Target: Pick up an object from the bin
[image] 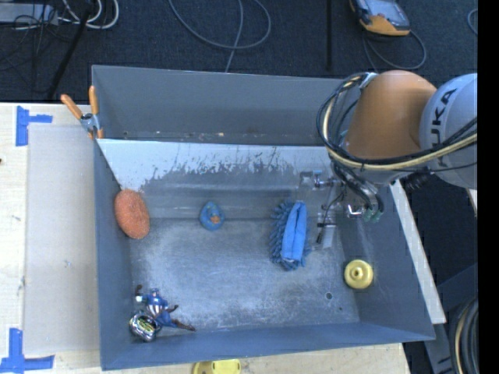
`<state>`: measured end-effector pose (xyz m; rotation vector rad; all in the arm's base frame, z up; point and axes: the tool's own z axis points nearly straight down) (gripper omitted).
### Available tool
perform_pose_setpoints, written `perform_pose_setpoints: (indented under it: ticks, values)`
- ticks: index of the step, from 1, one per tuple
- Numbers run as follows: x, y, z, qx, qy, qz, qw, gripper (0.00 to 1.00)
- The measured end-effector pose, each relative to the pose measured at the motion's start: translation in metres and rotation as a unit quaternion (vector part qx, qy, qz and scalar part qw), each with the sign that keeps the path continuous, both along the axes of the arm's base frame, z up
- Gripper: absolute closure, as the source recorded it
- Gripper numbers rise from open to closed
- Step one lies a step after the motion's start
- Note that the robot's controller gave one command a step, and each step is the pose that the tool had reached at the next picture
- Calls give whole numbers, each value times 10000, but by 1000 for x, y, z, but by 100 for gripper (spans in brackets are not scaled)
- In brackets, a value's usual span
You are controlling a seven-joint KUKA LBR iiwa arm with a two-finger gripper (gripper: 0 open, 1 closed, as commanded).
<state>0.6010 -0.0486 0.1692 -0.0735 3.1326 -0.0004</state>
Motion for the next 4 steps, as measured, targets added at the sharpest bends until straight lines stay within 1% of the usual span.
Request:
perform_pose_setpoints:
  ticks: [1,2,3,4]
  values:
    - [-15,-9,-51,6,38,-291,9996,0]
    - [-3,8,-87,-23,-5,2623,9650,100]
    - [-3,8,-86,-22,-6,2614,9652,100]
    - [-19,5,-92,-31,-80,2576,9662,100]
